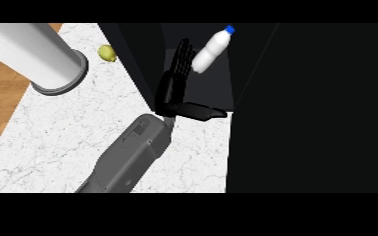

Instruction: Pick up the bottled water, place it into the cabinet and close the cabinet

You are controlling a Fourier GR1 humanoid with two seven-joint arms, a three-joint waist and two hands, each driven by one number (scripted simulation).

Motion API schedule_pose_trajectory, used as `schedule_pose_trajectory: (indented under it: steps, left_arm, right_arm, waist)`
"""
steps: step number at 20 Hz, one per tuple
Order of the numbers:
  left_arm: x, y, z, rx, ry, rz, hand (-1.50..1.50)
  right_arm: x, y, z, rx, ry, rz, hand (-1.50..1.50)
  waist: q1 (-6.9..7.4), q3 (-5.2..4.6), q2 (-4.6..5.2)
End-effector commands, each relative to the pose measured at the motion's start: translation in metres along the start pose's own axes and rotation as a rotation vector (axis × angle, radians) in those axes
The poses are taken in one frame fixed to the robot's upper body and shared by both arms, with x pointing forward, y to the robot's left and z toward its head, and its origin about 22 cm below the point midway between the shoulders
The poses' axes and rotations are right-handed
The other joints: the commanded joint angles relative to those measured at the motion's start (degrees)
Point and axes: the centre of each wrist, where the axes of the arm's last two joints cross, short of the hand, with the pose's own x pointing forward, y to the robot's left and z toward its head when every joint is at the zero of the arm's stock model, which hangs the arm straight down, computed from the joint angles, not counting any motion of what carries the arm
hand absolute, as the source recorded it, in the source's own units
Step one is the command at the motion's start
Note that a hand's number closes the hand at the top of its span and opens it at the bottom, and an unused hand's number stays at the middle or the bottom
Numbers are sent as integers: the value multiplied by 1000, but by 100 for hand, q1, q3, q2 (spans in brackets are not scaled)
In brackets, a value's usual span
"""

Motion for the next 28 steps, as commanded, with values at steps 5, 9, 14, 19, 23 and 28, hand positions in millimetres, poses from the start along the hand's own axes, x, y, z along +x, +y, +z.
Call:
schedule_pose_trajectory:
  steps: [5, 9, 14, 19, 23, 28]
  left_arm:
    - [23, -4, 48, -71, -3, 86, -150]
    - [39, 11, 74, -78, 10, 104, 150]
    - [48, 42, 107, -42, 40, 94, 150]
    - [73, 58, 130, 10, 9, 78, -150]
    - [91, 85, 145, 54, -4, 63, -150]
    - [112, 107, 171, 111, -22, 110, -150]
  right_arm:
    - [44, 8, 4, 77, -12, 97, -150]
    - [35, 5, 0, 217, -8, 107, -150]
    - [41, 4, 1, 383, 70, 151, 150]
    - [54, 19, -3, 512, 19, 143, 150]
    - [68, 26, -3, 564, -21, 164, 150]
    - [61, 39, -3, 710, 53, 98, 150]
  waist:
    - [-10, 0, -3]
    - [46, 0, -14]
    - [26, -5, -2]
    - [64, -7, -34]
    - [4, -7, -21]
    - [58, -20, -57]
